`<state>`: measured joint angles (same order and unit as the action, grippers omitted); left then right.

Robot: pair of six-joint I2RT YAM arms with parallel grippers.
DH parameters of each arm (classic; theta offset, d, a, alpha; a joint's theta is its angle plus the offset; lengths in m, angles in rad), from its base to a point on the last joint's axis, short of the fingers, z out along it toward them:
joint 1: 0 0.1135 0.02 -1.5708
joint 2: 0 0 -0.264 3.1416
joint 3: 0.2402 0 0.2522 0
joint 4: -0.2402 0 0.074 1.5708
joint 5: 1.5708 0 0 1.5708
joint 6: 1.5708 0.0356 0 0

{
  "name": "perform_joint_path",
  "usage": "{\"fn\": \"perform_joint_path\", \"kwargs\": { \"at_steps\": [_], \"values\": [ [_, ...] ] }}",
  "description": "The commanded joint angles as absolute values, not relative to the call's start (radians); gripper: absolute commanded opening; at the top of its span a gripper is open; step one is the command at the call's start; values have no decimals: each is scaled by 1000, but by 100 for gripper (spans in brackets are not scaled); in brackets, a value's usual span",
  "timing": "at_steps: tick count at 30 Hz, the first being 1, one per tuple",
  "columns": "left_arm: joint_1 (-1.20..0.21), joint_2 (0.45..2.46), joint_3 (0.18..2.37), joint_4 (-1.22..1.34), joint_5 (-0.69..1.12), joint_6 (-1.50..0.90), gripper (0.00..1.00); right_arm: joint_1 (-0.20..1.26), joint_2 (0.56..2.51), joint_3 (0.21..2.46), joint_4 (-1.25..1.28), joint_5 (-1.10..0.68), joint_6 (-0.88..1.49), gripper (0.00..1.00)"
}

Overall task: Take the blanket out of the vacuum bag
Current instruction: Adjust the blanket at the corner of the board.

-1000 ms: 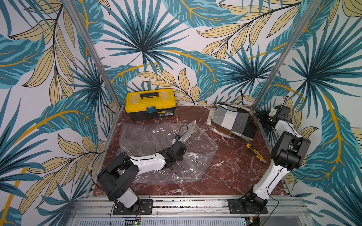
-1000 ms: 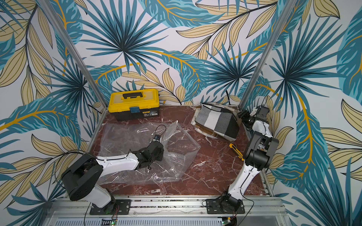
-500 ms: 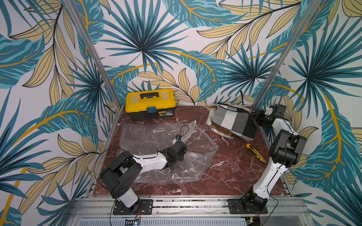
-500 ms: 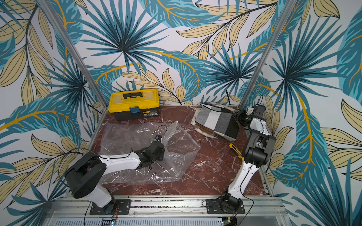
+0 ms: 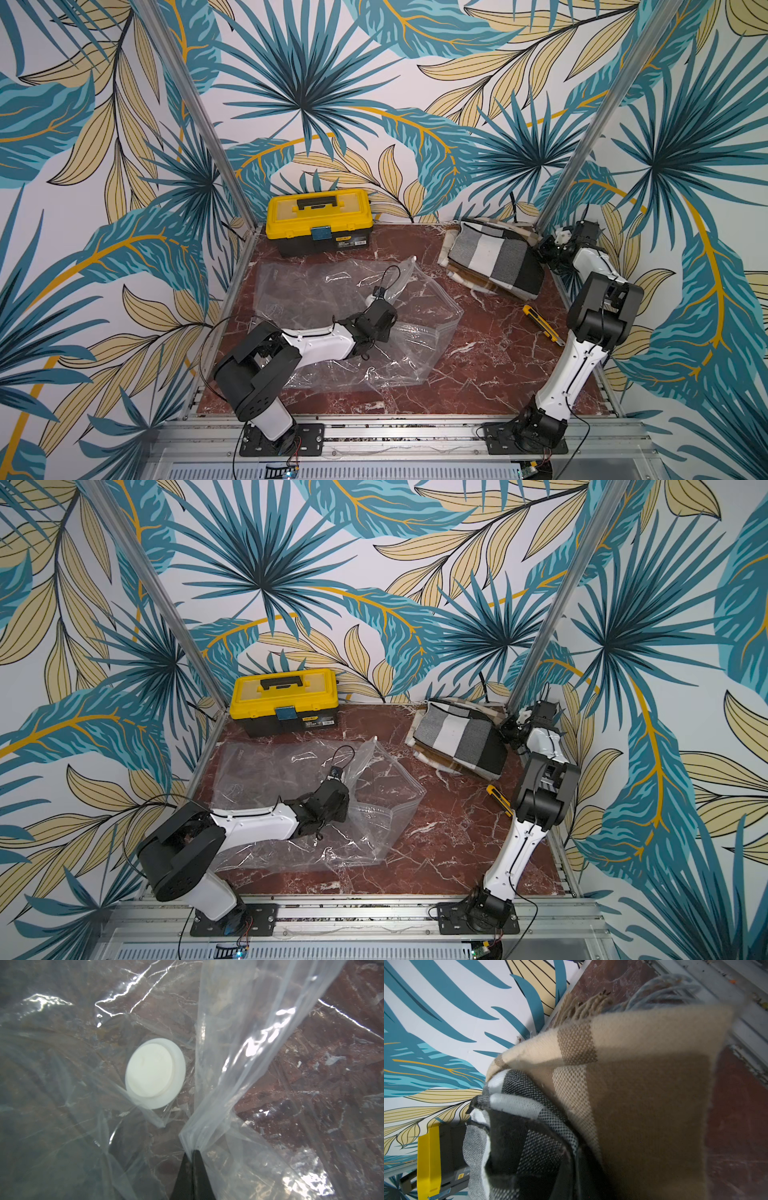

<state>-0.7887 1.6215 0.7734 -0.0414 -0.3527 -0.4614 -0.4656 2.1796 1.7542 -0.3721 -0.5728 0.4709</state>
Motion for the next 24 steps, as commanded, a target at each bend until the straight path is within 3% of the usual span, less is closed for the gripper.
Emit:
{"fn": "perform_joint_path", "kwargs": {
  "at_steps": [1,12,24],
  "values": [
    [-792,1615,790,-44,-355,-452,0,-462,2162,1741,-371,-597,467,0],
    [-793,1607,785,-35,-353,-448,0,-462,1992,1706,-417,-437,383,0],
    [-792,1606,783,-40,-351,-456,0,-462,1995,1770,-511,-301,267,0]
  ]
}}
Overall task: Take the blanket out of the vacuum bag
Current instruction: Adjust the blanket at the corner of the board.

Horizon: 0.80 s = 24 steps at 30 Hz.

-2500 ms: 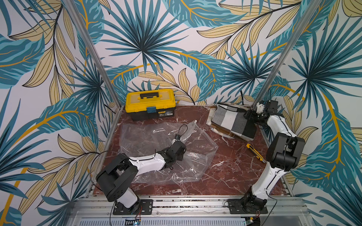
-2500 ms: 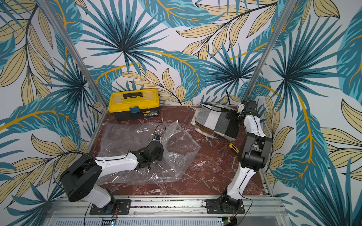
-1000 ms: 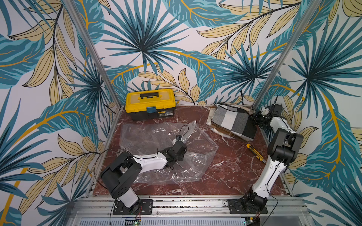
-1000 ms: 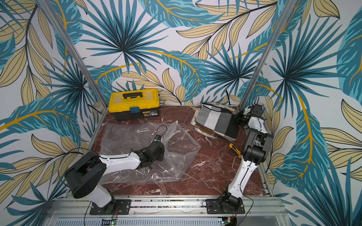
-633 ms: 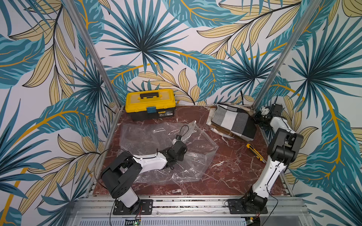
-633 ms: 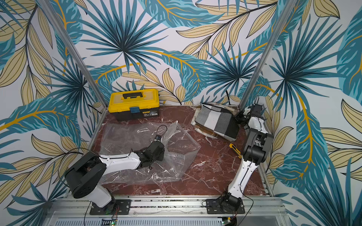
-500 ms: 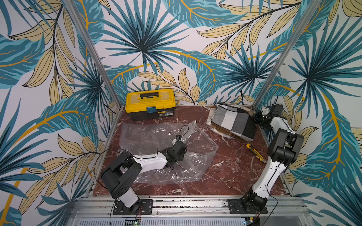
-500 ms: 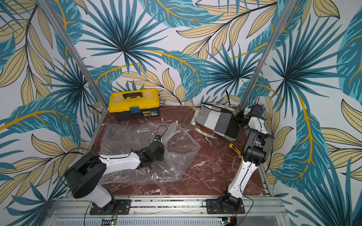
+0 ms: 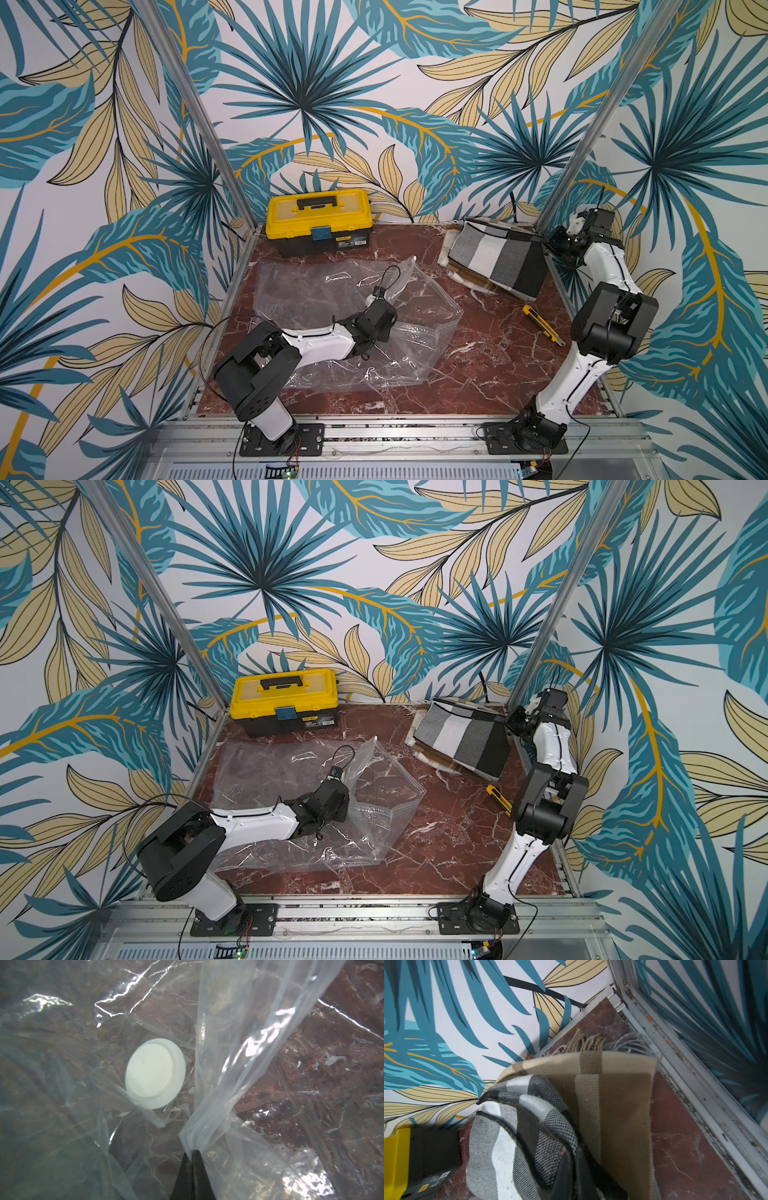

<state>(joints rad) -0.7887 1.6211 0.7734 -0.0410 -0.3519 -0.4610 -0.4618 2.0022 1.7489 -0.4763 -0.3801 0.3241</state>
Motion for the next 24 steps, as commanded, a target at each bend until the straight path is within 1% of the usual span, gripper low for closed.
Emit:
{"fn": "perform_joint_path", "kwargs": {
  "at_steps": [1,10,11,13,14,15,16,17,20,24],
  "values": [
    [-793,1605,785,-43,-353,-456,0,-462,2001,1775,-511,-286,254,0],
    [-792,1621,801,-58,-350,-463,0,-462,2001,1758,-404,-177,187,0],
    [-793,1621,805,-60,-348,-463,0,-462,2000,1751,-387,-178,184,3],
    [-793,1622,804,-60,-348,-465,0,-462,1993,1726,-336,-173,184,7],
    [-792,1623,805,-60,-347,-464,0,-462,1989,1716,-316,-165,188,20],
    [-792,1622,804,-61,-347,-465,0,-462,1980,1706,-297,-153,189,43],
    [-792,1622,803,-60,-346,-466,0,-462,1970,1685,-269,-152,189,56],
    [-793,1621,802,-59,-345,-467,0,-462,1961,1665,-248,-164,196,70],
    [-792,1619,794,-50,-342,-470,0,-458,1942,1640,-259,-182,201,87],
    [-791,1613,780,-29,-330,-473,0,-453,1888,1557,-264,-189,219,99]
  ]
}}
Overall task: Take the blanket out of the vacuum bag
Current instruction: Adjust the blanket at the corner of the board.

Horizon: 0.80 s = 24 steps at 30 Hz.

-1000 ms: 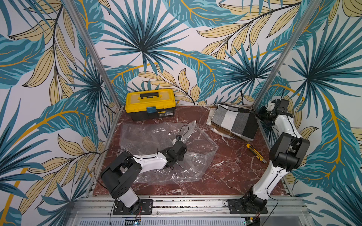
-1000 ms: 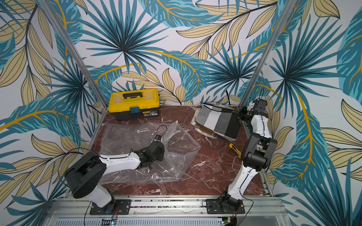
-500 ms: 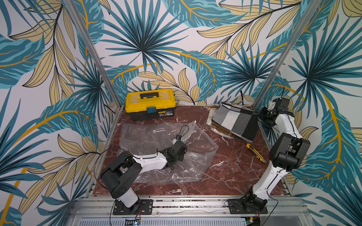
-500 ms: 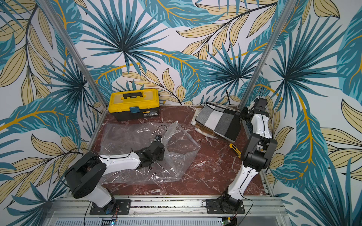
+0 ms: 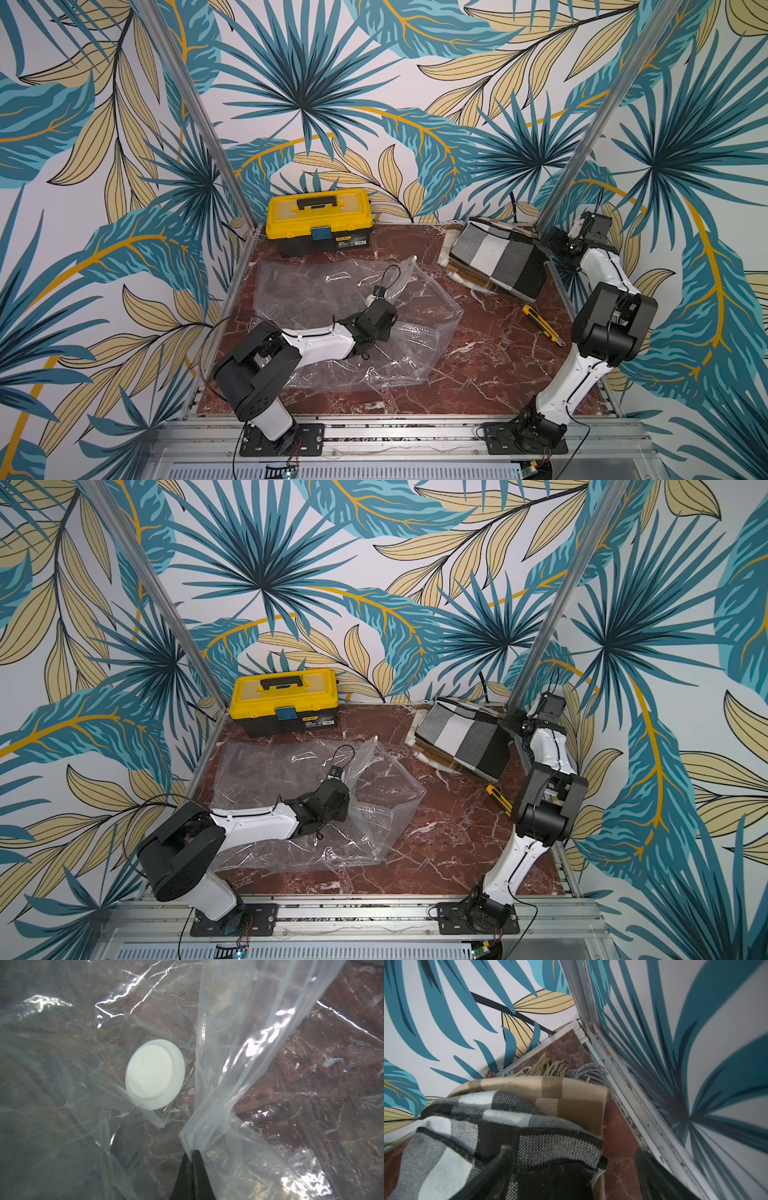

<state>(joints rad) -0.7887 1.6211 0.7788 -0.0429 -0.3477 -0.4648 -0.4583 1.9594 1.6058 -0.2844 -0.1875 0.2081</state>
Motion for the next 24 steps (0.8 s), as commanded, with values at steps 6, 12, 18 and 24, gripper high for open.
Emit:
{"fn": "perform_joint_path", "kwargs": {
  "at_steps": [6,12,18,24],
  "values": [
    [-792,1611,765,0,-320,-468,0,-448,1877,1527,-376,-172,260,99],
    [-792,1587,733,11,-331,-476,0,-448,1982,1610,-459,-301,279,80],
    [-792,1579,731,5,-336,-473,0,-448,2021,1598,-421,-381,322,79],
    [-790,1586,745,2,-333,-466,0,-448,2058,1633,-458,-432,309,62]
  ]
}}
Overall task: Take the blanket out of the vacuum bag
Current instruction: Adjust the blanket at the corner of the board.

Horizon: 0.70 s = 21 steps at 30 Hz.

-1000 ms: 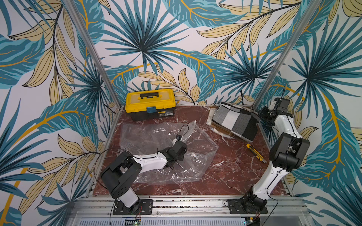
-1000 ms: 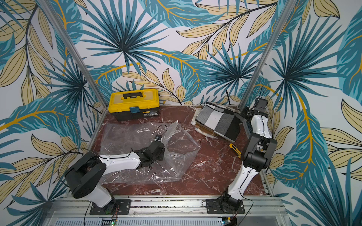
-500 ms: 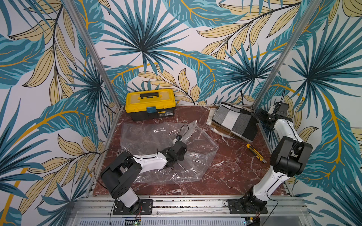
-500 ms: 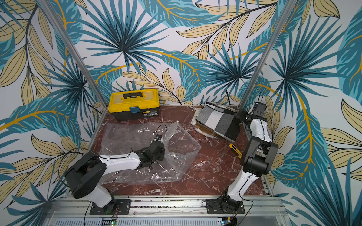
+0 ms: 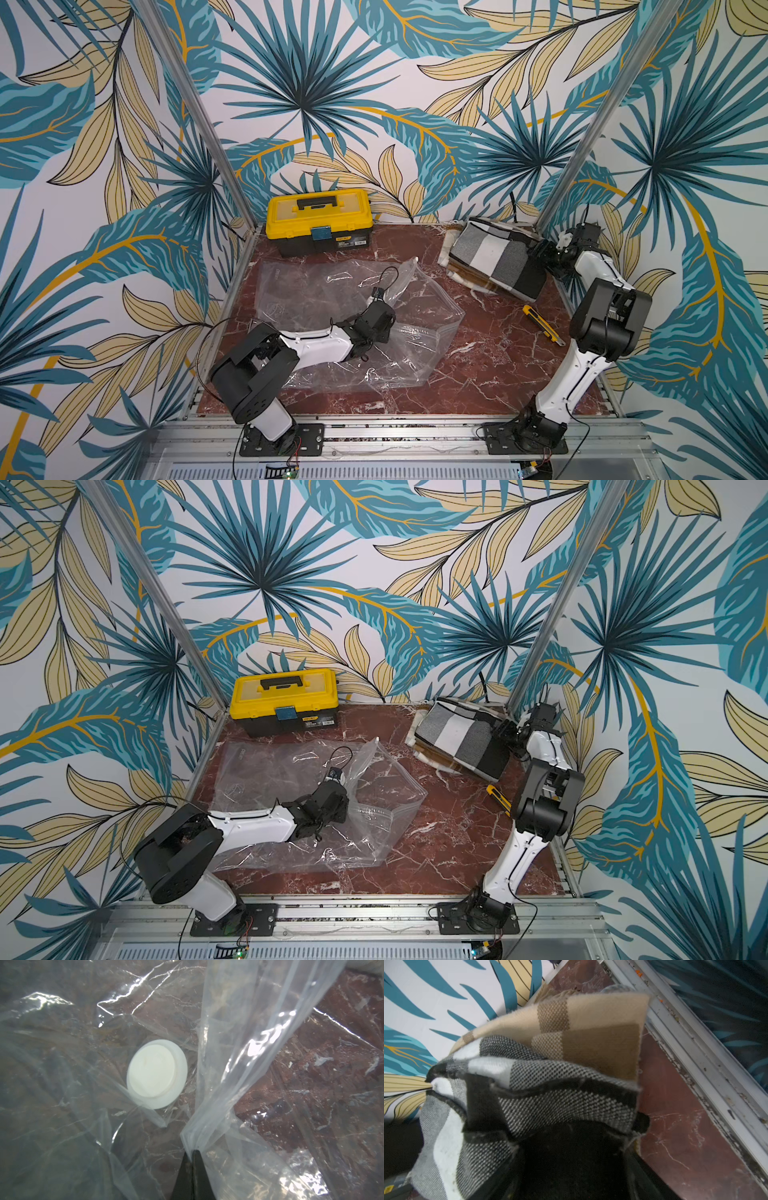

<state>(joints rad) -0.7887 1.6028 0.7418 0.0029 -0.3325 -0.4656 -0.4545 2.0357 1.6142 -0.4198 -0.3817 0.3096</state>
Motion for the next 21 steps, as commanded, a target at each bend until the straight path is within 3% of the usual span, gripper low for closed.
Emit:
{"fn": "perform_joint_path", "kwargs": {
  "at_steps": [1,4,6,13,21],
  "values": [
    [-790,1589,749,0,-334,-466,0,-448,2056,1633,-460,-432,306,49],
    [-791,1595,754,0,-333,-466,0,-448,2036,1622,-447,-446,307,13],
    [-790,1599,754,0,-330,-465,0,-448,2020,1617,-438,-454,316,0],
    [-790,1600,753,5,-330,-459,0,-446,1954,1617,-435,-409,292,0],
    [-787,1612,751,8,-325,-465,0,-442,1857,1556,-324,-218,245,0]
  ]
}}
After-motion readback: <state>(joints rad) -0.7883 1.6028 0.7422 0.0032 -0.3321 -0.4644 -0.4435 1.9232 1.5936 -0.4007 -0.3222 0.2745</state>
